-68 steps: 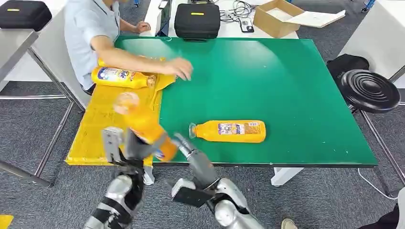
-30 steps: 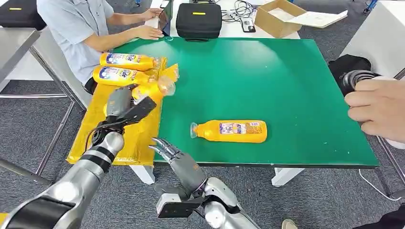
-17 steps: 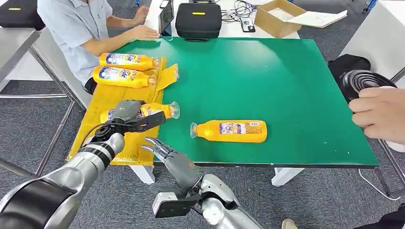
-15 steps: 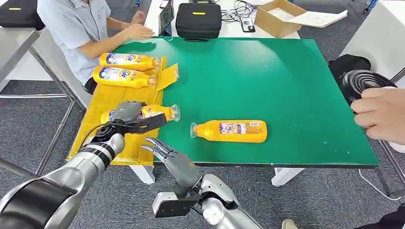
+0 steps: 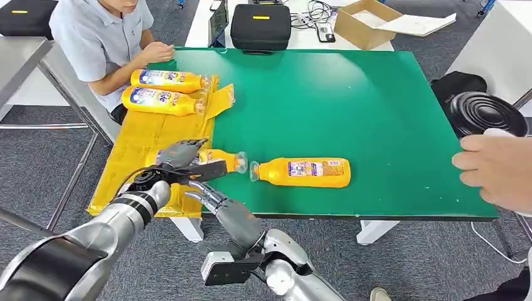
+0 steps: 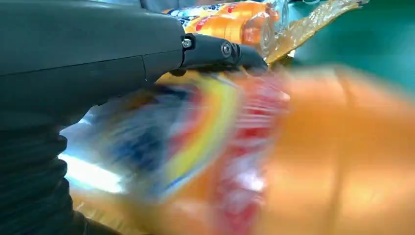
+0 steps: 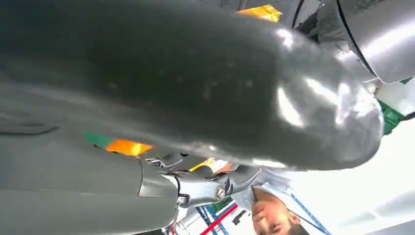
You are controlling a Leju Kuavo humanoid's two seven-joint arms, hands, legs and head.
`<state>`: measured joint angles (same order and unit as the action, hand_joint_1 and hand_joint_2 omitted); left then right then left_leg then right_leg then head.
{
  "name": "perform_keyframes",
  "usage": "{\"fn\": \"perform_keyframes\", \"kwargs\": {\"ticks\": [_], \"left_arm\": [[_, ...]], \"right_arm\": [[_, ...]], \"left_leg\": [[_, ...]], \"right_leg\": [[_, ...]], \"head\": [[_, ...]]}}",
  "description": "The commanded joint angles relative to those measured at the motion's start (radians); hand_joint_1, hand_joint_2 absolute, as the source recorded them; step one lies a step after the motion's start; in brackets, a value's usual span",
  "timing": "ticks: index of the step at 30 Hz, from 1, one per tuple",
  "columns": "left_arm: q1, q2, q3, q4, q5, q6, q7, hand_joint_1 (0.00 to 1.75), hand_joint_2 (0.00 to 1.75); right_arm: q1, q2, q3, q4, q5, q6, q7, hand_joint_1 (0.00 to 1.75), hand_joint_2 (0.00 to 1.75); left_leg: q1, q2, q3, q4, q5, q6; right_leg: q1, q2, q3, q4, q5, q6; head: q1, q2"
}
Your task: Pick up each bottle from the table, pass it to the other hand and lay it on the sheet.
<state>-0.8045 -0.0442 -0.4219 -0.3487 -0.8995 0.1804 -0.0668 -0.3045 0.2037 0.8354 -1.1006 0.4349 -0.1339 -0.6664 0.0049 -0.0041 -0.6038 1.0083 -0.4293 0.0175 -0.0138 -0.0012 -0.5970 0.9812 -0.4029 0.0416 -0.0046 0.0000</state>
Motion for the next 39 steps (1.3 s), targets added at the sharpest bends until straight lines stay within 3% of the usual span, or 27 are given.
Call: {"fn": "perform_keyframes", "kwargs": {"ticks": [1, 8, 15, 22, 26, 31, 39], "left_arm": [[-0.009, -0.017, 0.093, 0.063, 0.057, -0.032, -0.012, 0.00, 1.75], [-0.009, -0.017, 0.094, 0.063, 0.057, -0.032, -0.014, 0.00, 1.75], [-0.018, -0.016, 0.201, 0.063, 0.156, -0.117, -0.017, 0.00, 1.75], [-0.021, -0.005, 0.387, -0.023, 0.369, -0.164, -0.174, 0.00, 1.75], [0.030, -0.023, 0.531, -0.173, 0.578, -0.139, -0.281, 0.00, 1.75], [0.049, -0.028, 0.547, -0.215, 0.632, -0.148, -0.292, 0.00, 1.75], [0.107, -0.039, 0.543, -0.346, 0.734, -0.134, -0.307, 0.00, 1.75]], "right_arm": [[-0.034, -0.018, 0.012, 0.048, -0.001, 0.004, -0.011, 0.00, 0.00], [-0.034, -0.018, 0.012, 0.049, -0.001, 0.003, -0.011, 0.00, 0.00], [-0.042, -0.009, 0.008, 0.083, -0.001, -0.013, -0.022, 0.00, 0.00], [-0.024, -0.010, -0.002, 0.088, 0.004, -0.048, -0.031, 0.00, 0.00], [0.001, -0.023, -0.003, 0.066, 0.007, -0.062, -0.032, 0.00, 0.00], [0.004, -0.024, -0.002, 0.063, 0.008, -0.065, -0.032, 0.00, 0.00], [0.016, -0.029, -0.005, 0.051, 0.008, -0.078, -0.032, 0.00, 0.00]], "left_leg": [[0.001, 0.001, 0.004, 0.000, -0.002, -0.001], [0.001, 0.001, 0.003, 0.000, -0.001, -0.001], [0.001, 0.001, 0.003, 0.000, -0.001, -0.001], [0.001, 0.001, 0.002, 0.000, -0.001, -0.001], [0.001, 0.001, 0.002, 0.000, -0.001, -0.001], [0.001, 0.002, 0.007, -0.001, -0.002, -0.001], [0.000, 0.000, 0.002, -0.001, 0.000, -0.001]], "right_leg": [[0.001, 0.001, 0.004, -0.001, -0.001, -0.002], [0.001, 0.001, 0.003, 0.000, -0.001, -0.001], [0.001, 0.001, 0.003, -0.001, -0.001, -0.001], [0.001, 0.001, 0.002, 0.000, 0.000, -0.001], [0.001, 0.001, 0.002, 0.000, 0.000, -0.001], [0.001, 0.001, 0.006, -0.001, -0.002, -0.002], [0.001, 0.000, 0.002, -0.001, -0.001, -0.001]], "head": [[0.000, 0.000], [0.000, 0.000], [0.000, 0.000], [0.000, 0.000], [0.000, 0.000], [0.000, 0.000], [0.000, 0.000]]}}
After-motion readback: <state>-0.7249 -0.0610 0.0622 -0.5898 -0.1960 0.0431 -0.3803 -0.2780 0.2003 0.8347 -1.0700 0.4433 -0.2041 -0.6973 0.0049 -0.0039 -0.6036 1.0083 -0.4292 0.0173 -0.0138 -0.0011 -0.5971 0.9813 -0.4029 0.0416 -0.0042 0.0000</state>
